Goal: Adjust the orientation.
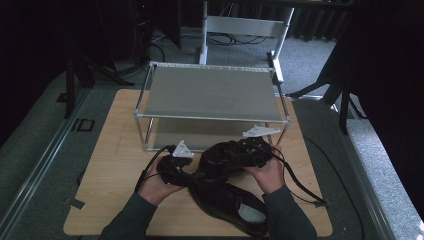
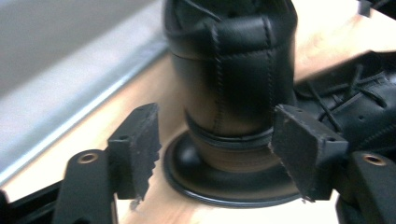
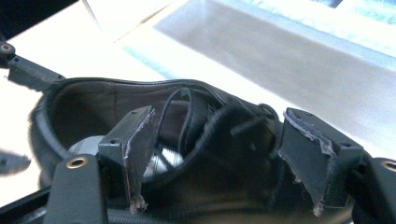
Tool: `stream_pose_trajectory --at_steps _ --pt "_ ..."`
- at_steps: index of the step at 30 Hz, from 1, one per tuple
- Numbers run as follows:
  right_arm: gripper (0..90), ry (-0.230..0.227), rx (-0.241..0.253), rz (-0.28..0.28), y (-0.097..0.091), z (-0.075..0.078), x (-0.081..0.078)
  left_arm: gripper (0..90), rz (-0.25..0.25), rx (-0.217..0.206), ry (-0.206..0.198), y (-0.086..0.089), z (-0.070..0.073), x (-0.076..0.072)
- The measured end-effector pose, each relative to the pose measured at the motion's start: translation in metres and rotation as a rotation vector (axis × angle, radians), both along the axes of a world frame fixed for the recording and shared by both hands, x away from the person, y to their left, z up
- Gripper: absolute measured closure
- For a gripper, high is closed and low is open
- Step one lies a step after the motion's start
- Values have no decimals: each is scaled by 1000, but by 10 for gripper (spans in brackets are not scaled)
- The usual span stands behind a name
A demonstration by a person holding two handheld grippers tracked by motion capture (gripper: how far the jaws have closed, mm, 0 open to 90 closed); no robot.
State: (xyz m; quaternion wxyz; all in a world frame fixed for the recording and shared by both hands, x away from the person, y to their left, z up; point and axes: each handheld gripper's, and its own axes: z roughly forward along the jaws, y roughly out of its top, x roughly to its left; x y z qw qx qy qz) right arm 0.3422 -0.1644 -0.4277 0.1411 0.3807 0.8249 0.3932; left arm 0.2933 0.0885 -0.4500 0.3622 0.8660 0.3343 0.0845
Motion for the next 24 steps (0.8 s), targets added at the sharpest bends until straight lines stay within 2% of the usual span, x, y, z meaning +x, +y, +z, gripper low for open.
stream_pose_trajectory --at_steps 2,3,4,5,9,11,13,16,19,24 --pt "235 9 -15 3 5 -2 3 338 -8 -4 10 -1 -1 1" --pt "235 15 -38 -4 9 -4 7 338 -8 -4 10 -1 -1 1" --pt "227 29 -86 -8 17 -9 13 358 -27 -27 37 -4 -2 3" --pt "227 40 -102 -15 19 -12 15 381 -36 -32 40 -6 -2 3" --pt "266 62 -195 -67 20 -19 20 397 -37 -23 19 -13 3 2" --pt "311 47 -220 -88 19 -18 18 405 -39 -18 10 -15 6 2" --pt "377 27 -228 -105 16 -14 15 428 -37 -16 0 -17 7 2" --pt "431 7 -251 -136 9 -11 14 456 -49 -39 5 -18 8 1" --pt "439 44 -201 -155 -6 -15 17 446 -52 -32 -4 -18 7 0" --pt "501 63 -187 -182 -26 -17 17 441 -37 -38 -4 -14 7 1"
